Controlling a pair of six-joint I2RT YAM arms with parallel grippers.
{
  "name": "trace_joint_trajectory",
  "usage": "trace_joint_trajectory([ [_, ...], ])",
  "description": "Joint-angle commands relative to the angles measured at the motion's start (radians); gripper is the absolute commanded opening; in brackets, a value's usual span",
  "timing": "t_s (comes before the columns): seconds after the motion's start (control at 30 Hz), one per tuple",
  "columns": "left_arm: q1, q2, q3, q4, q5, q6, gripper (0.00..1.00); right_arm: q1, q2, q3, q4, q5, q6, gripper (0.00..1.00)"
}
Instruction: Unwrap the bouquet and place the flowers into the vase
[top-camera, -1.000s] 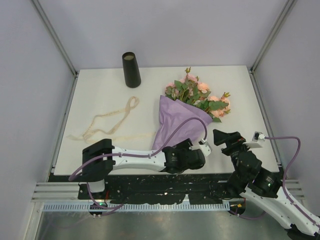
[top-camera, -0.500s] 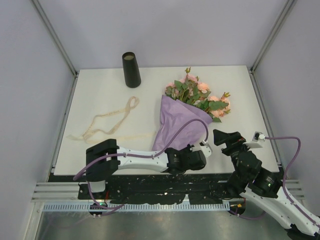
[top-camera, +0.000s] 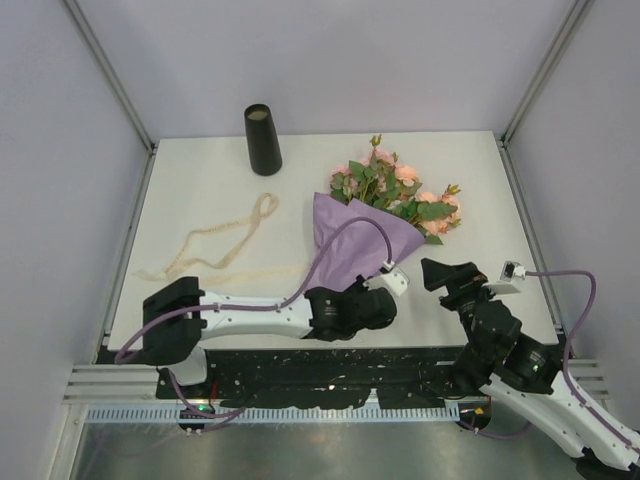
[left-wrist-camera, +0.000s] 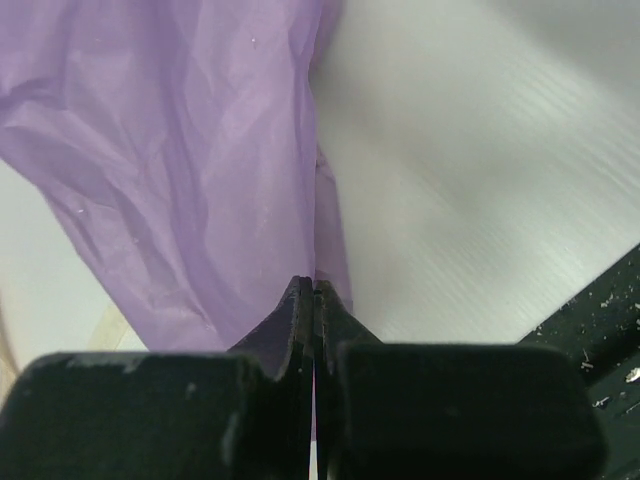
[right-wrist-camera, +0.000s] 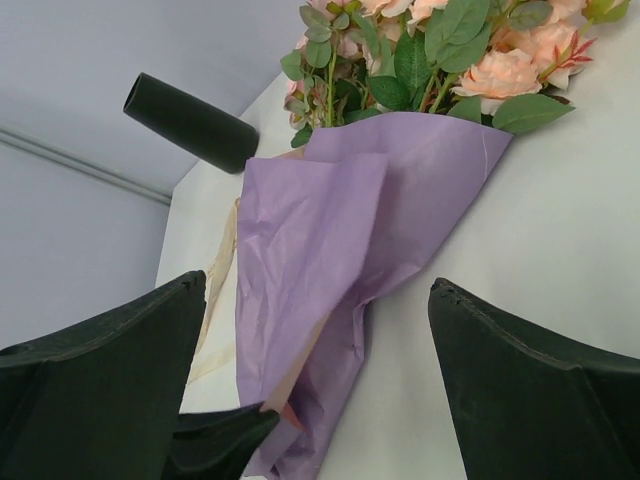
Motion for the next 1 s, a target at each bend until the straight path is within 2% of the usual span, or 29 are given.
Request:
trace_joint_trajectory([
  [0.0,0.08,-0.147,-0.042,0.018,-0.013,-0.148,0.0,0.004,0.043,-0.008,0.068,-0.017,0.007,0.97],
  [0.2,0.21,-0.305,-0.183,0.036,0.084,-0.302,0.0,0.006,0.121,-0.043,0.157,-0.092,0.018,0.99],
  [0.37,0.355,-0.471,-0.425,0.193,0.246,-0.372,0.0,0.004,0.261,-0.057,0.249,-0.161,0.016,0.99],
  [0.53,0.454,-0.626,-0.557,0.196,0.269,-0.428,0.0,0.004,0.425,-0.085,0.345,-0.192,0.092,1.0],
  [0.67,0.539,-0.667,-0.604,0.144,0.311,-0.46,0.0,0.004,0.543,-0.089,0.427,-0.18,0.119,1.0],
  [0.8,0.579,-0.644,-0.598,0.049,0.283,-0.48,0.13,0.003,0.653,-0.077,0.487,-0.163,0.122,1.0],
  [0.87,0.59,-0.627,-0.588,0.012,0.265,-0.489,0.15,0.001,0.708,-0.066,0.51,-0.154,0.118,1.0],
  [0.9,0.594,-0.618,-0.582,-0.008,0.251,-0.497,0.16,0.003,0.724,-0.063,0.513,-0.154,0.106,0.97],
  [0.97,0.611,-0.603,-0.567,-0.054,0.214,-0.532,0.15,0.001,0.791,-0.059,0.601,-0.163,0.092,0.95],
])
